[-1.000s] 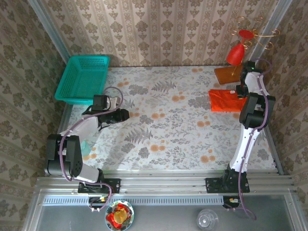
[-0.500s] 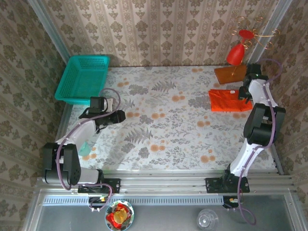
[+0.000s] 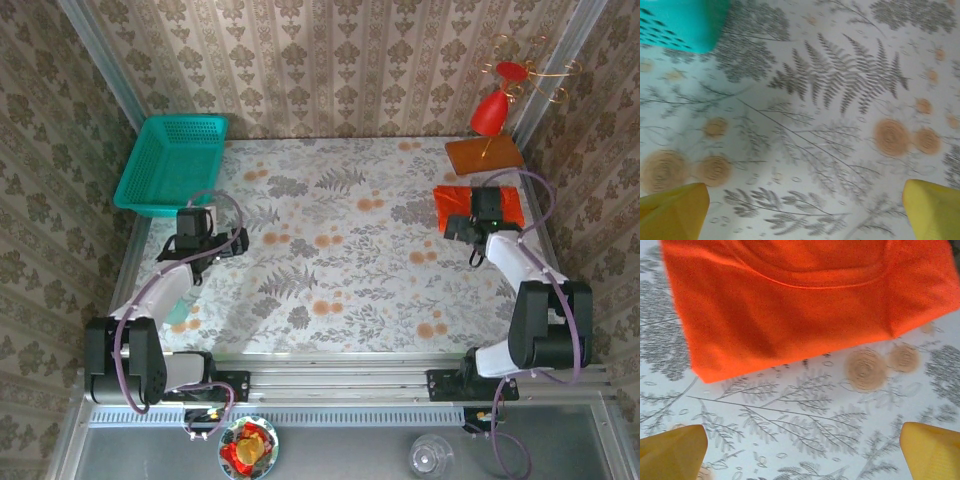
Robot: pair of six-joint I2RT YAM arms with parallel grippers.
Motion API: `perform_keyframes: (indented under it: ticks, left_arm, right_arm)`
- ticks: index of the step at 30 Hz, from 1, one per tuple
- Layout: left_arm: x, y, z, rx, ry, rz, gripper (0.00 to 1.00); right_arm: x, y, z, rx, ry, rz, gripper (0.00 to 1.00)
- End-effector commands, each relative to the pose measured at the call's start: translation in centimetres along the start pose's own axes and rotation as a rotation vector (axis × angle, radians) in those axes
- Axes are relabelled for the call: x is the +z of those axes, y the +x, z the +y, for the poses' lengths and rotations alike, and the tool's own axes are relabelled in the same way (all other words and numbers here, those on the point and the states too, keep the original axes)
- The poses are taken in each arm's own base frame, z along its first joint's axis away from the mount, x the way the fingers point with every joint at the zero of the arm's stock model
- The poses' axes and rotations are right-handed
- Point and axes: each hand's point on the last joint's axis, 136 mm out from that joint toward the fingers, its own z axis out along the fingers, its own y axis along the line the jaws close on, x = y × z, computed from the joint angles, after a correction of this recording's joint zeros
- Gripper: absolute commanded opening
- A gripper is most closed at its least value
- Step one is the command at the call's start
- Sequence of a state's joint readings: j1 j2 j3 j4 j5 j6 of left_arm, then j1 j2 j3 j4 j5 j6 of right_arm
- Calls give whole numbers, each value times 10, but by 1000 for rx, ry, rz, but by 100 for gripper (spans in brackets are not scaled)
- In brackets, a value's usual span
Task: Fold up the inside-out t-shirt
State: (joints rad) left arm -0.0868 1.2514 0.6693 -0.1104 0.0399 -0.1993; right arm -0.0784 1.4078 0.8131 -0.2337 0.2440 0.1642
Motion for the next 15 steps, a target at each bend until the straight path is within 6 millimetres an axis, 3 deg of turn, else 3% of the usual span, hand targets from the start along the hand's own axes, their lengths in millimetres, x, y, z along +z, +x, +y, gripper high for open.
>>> perform_keyframes:
  ticks: [1,8,15]
  left_arm:
    - [-1,-25,26,80,-141,-115,100]
    - [17,-43,36,149,-119,-318,100]
    - [28,-43,48,137,-48,-457,100]
  right_arm:
    - [-13,-24,19,37,-98,-218,100]
    - [-29,-31,24,129,-189,-516,100]
    - [-12,-33,33,74,-208,-556,100]
